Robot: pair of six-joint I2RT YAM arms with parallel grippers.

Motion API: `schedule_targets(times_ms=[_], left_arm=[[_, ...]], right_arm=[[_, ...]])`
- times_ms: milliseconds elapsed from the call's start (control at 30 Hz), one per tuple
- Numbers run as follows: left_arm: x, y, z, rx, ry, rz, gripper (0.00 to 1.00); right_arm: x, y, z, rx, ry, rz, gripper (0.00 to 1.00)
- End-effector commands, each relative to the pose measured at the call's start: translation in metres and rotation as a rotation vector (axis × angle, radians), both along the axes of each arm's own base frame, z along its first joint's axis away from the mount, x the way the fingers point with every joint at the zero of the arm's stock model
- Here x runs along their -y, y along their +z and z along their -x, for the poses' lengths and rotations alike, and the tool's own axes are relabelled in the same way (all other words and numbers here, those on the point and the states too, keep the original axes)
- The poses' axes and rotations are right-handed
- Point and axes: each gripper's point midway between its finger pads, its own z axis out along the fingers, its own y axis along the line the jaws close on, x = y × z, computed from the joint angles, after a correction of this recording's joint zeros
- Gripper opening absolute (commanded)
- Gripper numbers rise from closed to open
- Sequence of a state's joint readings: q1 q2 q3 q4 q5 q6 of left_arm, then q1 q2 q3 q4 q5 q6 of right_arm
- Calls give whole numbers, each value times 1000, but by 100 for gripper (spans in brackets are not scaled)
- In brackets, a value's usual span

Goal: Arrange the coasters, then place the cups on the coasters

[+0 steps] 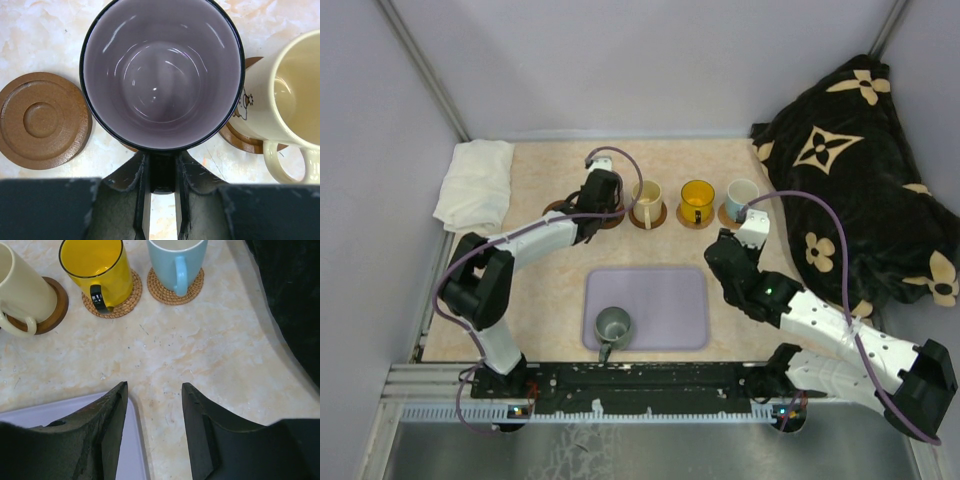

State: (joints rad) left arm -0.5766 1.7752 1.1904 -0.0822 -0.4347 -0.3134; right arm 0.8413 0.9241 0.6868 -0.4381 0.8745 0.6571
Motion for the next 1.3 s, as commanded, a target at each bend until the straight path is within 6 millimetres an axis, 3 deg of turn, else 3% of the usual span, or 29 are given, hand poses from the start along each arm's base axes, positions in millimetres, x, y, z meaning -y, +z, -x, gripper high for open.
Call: schedule_targets(times_ms=[0,833,1267], left_arm=[[13,39,-25,116,-9,73,0],[-2,15,-9,40,50,79,0],[-7,12,-2,25,72,84,0]], right_arm=[[4,13,-2,43,-44,-40,48],[-7,4,-3,5,-10,-56,47],[-10,1,-2,-4,0,-70,47]])
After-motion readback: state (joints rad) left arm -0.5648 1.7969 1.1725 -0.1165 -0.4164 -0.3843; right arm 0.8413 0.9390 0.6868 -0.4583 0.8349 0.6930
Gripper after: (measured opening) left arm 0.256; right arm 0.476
